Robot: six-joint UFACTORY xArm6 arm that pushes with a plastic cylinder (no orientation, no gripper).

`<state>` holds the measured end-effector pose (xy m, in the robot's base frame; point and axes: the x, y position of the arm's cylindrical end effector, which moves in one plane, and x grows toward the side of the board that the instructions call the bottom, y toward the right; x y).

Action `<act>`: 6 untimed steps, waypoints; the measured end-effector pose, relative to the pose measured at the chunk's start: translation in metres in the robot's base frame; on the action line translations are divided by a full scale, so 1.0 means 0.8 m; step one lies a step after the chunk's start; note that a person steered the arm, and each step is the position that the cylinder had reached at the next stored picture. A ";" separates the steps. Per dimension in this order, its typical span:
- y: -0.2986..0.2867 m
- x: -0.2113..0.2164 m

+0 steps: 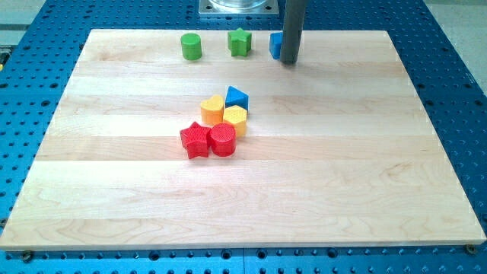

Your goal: Nudge the green circle a bit up

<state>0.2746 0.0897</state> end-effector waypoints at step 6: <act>-0.250 0.008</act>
